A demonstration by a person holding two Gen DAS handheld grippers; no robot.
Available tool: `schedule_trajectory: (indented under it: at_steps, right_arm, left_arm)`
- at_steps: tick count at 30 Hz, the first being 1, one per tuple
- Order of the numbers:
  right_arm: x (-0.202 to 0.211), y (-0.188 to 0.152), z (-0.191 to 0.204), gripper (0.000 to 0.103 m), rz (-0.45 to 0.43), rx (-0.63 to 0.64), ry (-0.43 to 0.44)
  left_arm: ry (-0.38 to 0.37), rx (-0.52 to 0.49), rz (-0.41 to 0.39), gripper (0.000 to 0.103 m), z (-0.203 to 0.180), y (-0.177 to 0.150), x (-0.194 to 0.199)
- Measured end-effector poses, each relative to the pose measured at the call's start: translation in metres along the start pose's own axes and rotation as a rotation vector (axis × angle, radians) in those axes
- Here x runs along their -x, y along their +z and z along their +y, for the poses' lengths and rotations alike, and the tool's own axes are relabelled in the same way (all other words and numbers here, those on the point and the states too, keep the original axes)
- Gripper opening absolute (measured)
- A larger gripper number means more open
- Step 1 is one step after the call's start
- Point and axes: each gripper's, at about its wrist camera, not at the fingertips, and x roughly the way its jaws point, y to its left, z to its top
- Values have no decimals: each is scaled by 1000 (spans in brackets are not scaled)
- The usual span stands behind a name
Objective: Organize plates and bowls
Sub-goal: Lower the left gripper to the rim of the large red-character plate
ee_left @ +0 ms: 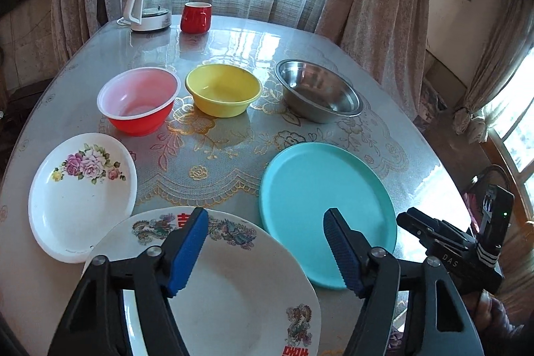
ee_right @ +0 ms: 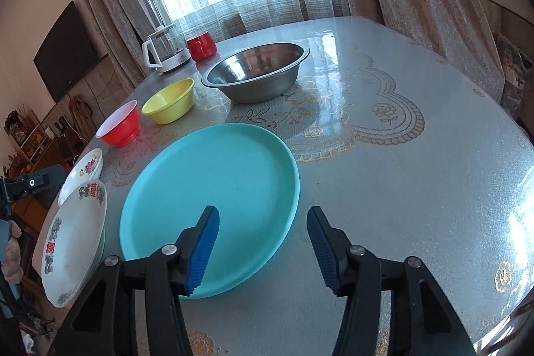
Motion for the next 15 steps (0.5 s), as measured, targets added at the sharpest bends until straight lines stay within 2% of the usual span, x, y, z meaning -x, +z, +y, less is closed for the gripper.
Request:
schedule_trajectory:
  at_steps: [2,6,8,11,15]
  right_arm:
    - [-4,-1,-6,35,24,-21,-1]
    - [-11,-1,-13,32,61,-52,14]
    - [-14,0,-13,32,76,-52,7]
    - [-18,0,-16,32,101,-56,20]
    - [-20,-2,-15,32,109,-36,23]
  left_arm:
    - [-15,-22,43,49,-2,10,-11]
    - [-10,-80,122,32,-10,25,-31]
    - [-21,-111,168,29,-13,33,-45]
    - [-18,-130,245,19,-11,43,-69]
    - [-3,-145,334,18,-9,46,-99]
